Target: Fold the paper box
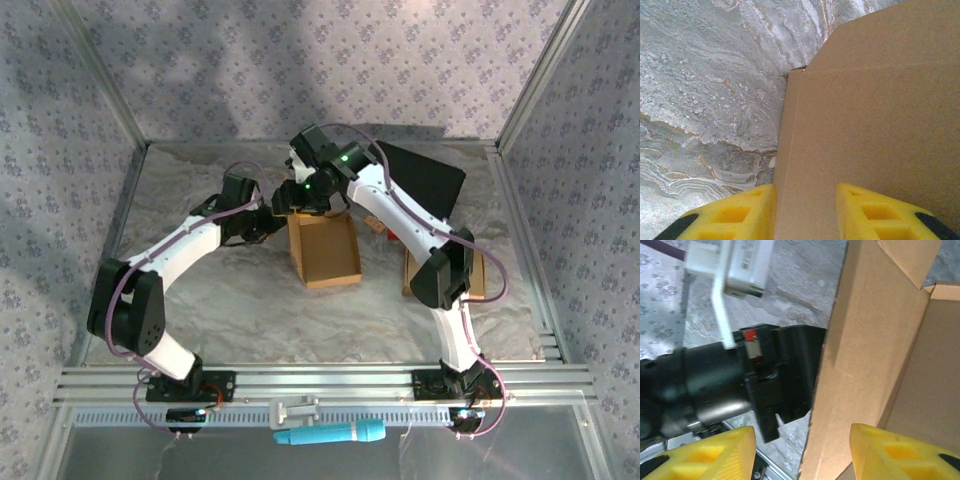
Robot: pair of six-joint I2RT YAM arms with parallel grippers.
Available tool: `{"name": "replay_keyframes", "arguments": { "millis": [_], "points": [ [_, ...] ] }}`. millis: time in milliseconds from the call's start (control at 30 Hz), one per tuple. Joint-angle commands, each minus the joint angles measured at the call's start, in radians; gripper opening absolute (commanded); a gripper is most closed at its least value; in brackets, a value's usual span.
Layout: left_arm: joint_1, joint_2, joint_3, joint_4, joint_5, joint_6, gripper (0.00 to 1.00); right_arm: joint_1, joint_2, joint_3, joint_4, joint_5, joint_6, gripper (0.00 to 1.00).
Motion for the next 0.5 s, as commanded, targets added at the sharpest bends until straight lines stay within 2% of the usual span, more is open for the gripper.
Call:
{"name": "replay_keyframes", "arguments": {
  "millis": [0, 100, 233, 333, 467],
  "points": [
    [-0.003, 0.009, 0.040, -0.022, -0.001, 0.028, 0.36, 0.004, 0.033, 0.071, -0.057, 0.036, 0.012, 0.52],
    [-0.003, 0.015, 0.053, -0.031, 0.003, 0.037, 0.36, 0.011, 0.070, 0.109, -0.076, 0.057, 0.029, 0.48],
    [-0.003, 0.015, 0.070, -0.050, 0.000, 0.051, 0.36, 0.014, 0.085, 0.126, -0.060, 0.077, 0.070, 0.37],
    [-0.003, 0.007, 0.082, -0.074, -0.013, 0.059, 0.36, 0.014, 0.086, 0.143, -0.046, 0.093, 0.127, 0.25],
    [-0.016, -0.038, 0.120, -0.156, -0.106, 0.080, 0.42, 0.022, 0.071, 0.142, -0.041, 0.171, 0.217, 0.03]
  ]
}}
